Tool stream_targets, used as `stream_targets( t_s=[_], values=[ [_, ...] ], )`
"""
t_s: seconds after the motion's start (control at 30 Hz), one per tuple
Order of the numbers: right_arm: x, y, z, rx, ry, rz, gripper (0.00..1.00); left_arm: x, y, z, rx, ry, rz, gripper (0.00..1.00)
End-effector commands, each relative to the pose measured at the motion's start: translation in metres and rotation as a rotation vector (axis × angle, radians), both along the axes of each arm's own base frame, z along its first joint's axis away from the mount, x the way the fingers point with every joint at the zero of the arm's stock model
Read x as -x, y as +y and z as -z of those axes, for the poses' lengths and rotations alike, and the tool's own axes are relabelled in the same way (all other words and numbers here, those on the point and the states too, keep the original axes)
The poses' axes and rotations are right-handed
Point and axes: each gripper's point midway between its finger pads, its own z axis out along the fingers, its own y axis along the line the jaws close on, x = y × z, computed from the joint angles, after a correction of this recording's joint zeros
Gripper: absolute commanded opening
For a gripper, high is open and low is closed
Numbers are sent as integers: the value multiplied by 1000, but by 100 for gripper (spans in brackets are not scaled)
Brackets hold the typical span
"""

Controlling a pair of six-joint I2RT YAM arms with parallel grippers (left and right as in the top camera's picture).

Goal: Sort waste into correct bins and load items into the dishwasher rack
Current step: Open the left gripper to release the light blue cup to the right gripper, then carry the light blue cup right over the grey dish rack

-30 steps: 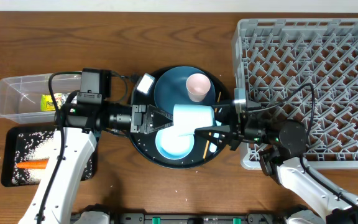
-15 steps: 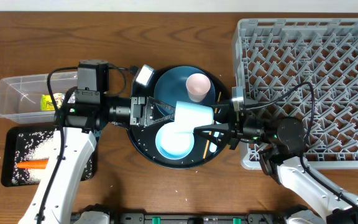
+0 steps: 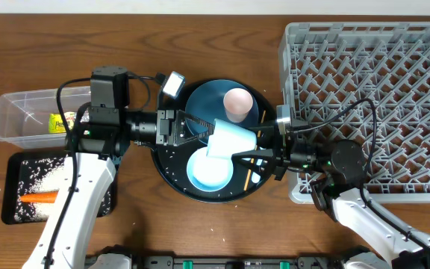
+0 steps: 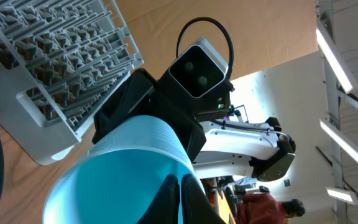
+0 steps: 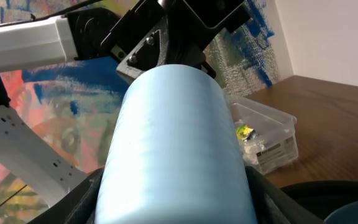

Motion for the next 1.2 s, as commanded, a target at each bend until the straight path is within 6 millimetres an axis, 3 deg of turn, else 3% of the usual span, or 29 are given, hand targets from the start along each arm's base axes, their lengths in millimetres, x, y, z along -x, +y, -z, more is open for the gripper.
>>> stream_targets(
  t_s=[0.0,0.2,0.4,0.57,0.8,1.0,1.17],
  values=[
    [3,3,-4,1,-32,-19,17,3,0,-11,24,-44,22,6],
    [-5,-6,-5,-1,2,4,15,-23,18,-21,18,-113,-80,6],
    [-23,-25,-13,-17,72,47,2,-43,44,-19,-1,-109,-196,6],
    [-33,-37,-24,-24,99,55,1,-47,47,-17,-10,-107,-217,6],
    [-66,-62,-44,0,239,93,1,-55,49,-11,-44,-108,-267,6],
    [-88,-89,-88,13,224,132,1,-59,51,1,-87,-105,-305,6],
    [-108,-119,-131,4,269,217,2,-65,60,31,-215,-72,-390,6]
  ],
)
